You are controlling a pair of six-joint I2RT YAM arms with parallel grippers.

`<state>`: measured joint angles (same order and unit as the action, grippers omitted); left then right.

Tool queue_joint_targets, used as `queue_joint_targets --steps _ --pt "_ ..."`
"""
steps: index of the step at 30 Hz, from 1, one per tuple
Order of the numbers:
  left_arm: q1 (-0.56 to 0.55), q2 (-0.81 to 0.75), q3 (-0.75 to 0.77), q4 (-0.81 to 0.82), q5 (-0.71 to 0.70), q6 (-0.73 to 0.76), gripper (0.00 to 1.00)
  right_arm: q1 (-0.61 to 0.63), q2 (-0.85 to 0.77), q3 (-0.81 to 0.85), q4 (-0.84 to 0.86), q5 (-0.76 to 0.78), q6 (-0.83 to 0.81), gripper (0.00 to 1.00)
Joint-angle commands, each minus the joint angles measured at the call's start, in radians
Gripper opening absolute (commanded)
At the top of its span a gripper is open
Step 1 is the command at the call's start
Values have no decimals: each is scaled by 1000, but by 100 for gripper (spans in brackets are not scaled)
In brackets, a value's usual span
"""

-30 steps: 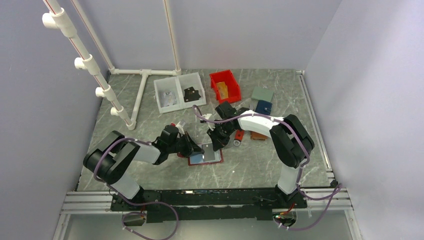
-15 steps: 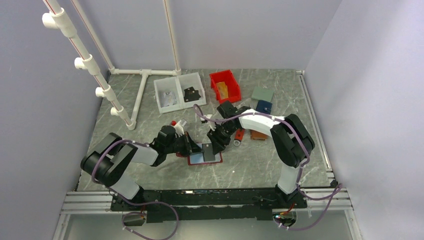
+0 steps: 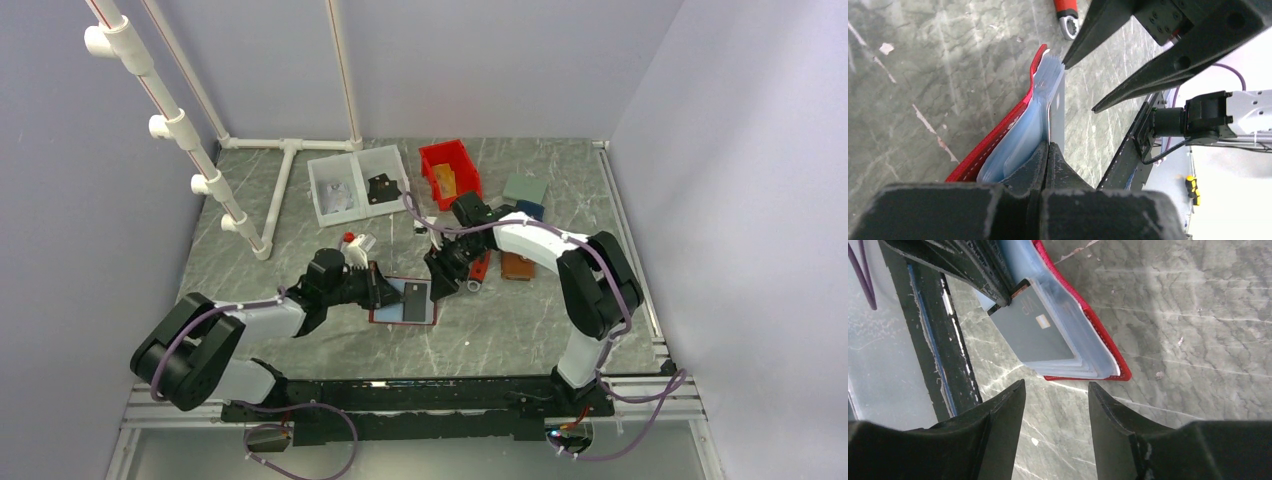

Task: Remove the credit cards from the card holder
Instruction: Remove the credit card from the card holder.

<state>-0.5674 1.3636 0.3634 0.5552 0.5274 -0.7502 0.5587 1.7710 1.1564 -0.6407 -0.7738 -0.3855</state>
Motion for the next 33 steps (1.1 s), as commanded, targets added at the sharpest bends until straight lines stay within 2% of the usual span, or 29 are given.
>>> queue_joint_targets --steps 1,10,24,27,33 --pt "-31 -54 3 51 33 92 0 -19 -36 14 -1 -65 -18 54" --pt "-88 -41 17 55 12 148 0 -19 -28 14 -2 -68 -23 59" --pt "-98 -39 -12 126 9 145 0 -10 -8 6 8 -70 -10 57" --pt "-98 -30 -15 146 12 139 0 4 -1 9 0 -83 -18 52" --pt "-98 -19 -24 162 0 126 0 22 11 20 -22 -107 -39 32"
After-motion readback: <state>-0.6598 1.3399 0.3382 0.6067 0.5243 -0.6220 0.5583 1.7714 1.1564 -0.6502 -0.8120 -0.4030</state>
